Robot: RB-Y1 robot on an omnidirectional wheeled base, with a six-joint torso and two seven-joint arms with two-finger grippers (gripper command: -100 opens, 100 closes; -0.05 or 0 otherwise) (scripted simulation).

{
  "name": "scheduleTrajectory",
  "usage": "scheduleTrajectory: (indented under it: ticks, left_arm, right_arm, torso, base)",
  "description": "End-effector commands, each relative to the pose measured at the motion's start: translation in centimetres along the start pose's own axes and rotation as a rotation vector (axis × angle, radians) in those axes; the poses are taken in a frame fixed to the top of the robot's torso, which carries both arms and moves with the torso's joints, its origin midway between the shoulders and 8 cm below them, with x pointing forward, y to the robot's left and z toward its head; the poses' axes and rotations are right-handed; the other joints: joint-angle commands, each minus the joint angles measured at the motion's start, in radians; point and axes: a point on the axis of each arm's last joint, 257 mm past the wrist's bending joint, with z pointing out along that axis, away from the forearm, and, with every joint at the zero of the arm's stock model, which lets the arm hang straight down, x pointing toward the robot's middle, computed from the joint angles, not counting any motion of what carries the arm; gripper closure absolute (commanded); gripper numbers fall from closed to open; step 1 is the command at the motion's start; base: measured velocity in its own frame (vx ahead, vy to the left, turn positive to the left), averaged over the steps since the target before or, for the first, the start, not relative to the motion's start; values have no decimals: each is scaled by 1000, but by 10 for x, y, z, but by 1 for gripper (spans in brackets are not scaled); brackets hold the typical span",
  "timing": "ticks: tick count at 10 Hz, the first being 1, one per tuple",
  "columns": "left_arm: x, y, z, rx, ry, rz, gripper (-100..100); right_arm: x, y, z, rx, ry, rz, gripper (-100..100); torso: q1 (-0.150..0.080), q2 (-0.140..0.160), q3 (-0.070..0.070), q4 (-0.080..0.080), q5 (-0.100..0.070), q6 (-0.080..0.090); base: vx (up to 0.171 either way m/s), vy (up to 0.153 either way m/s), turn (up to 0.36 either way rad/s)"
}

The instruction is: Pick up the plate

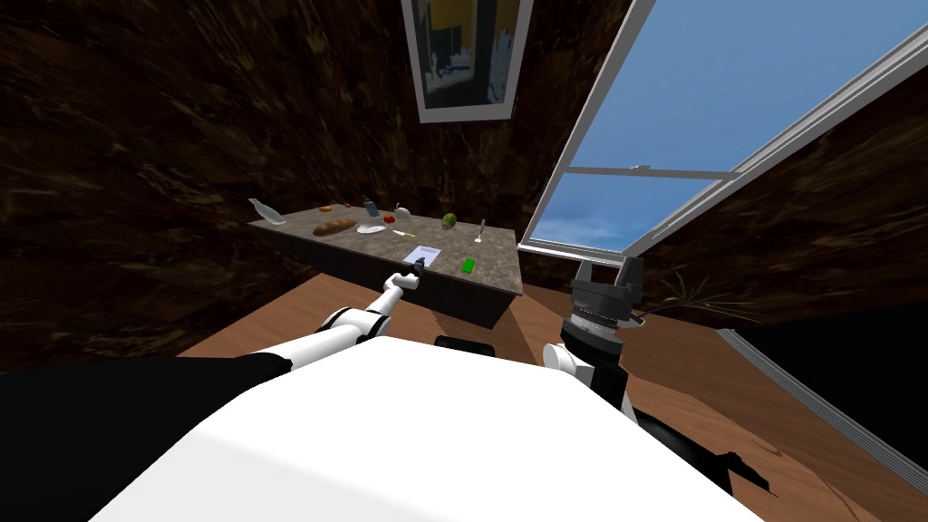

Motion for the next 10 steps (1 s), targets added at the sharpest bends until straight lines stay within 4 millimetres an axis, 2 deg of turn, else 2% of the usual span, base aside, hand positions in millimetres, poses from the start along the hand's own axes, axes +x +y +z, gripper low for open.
scheduleTrajectory:
  ticks: [1, 4, 5, 6, 9, 10]
  left_arm:
    - [2, -14, 7, 10, -1, -3, -100]
    - [-2, 16, 7, -51, -9, -4, -100]
    - [-2, 19, 7, -56, -9, -4, -100]
    - [-26, -15, 13, 5, -35, -14, -100]
    - [-21, -39, 18, 30, -31, -16, -100]
    - [-21, -40, 19, 27, -31, -16, -100]
  right_arm:
    - [0, 0, 0, 0, 0, 0, 0]
    - [0, 0, 0, 0, 0, 0, 0]
    - [0, 0, 0, 0, 0, 0, 0]
    - [0, 0, 0, 0, 0, 0, 0]
    - [0, 0, 0, 0, 0, 0, 0]
    - [0, 0, 0, 0, 0, 0, 0]
  torso:
    - [0, 0, 0, 0, 0, 0]
    - [0, -2, -1, 1, 0, 0]
    - [0, -3, -1, 0, 0, 0]
    - [0, -3, -1, 0, 0, 0]
    - [-3, 2, 3, 3, -2, 1]
    - [-4, 1, 4, 6, -4, 2]
  base:
    - [-49, -20, 1]
    - [-2, -2, 2]
    - [0, 0, 0]
    - [-79, -20, -20]
    - [-50, -23, 4]
    - [-7, -6, 13]
